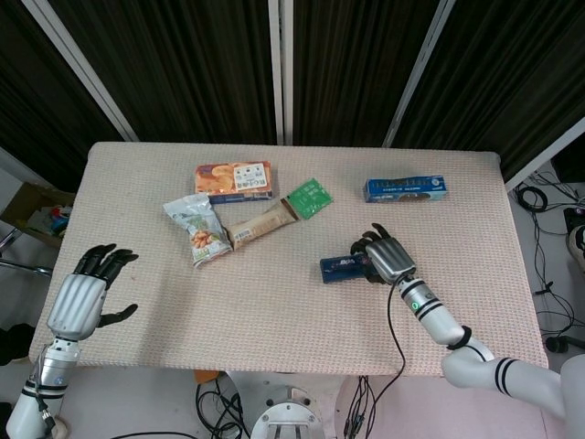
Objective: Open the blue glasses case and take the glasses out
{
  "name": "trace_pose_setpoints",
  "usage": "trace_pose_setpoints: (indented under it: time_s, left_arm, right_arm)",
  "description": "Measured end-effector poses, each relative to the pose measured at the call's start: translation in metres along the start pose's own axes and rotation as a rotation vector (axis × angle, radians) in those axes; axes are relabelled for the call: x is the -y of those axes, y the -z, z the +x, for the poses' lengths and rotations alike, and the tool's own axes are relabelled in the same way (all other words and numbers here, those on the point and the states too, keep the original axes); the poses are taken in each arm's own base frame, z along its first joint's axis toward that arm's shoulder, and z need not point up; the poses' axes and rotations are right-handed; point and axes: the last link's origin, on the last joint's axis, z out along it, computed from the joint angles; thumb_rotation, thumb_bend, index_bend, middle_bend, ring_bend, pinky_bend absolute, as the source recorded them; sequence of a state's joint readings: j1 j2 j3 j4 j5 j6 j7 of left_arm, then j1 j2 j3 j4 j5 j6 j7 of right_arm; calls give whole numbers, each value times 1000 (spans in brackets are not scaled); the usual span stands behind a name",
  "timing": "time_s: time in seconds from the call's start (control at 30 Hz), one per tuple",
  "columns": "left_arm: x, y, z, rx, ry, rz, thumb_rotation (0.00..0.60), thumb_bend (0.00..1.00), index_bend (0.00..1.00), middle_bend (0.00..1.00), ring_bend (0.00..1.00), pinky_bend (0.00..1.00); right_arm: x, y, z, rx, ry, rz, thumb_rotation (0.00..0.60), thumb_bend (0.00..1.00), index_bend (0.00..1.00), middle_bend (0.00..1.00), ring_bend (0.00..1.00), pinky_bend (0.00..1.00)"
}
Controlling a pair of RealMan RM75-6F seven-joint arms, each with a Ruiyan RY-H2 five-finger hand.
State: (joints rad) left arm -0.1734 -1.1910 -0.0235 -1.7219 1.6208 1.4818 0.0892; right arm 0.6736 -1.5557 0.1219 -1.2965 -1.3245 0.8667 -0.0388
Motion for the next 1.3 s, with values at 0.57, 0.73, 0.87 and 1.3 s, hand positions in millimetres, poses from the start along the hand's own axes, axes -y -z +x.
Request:
trace_pose_setpoints:
  time_s: [0.57,0.73,0.87,1.3]
  left_arm:
    - [5,4,1,7,8,19,600,31,233,219,121,145]
    - [8,7,1,2,14,32,600,31,233,219,121,146]
    - [7,6,1,1,17,28,600,30,233,219,121,146]
    - [-4,8,3,-9,10,8,600,30,233,219,121,145]
  right_arm:
    - [21,-64,32,-43,92,-41,600,471,60,113,11,9]
    - [23,-45,38,-55,62,-11,600,653,174,160,11,8]
    - [10,-13,38,-32,39,-2,600,806,241,157,11,0]
    - [-20,40,2,94,39,7,600,922,291,143,1,0]
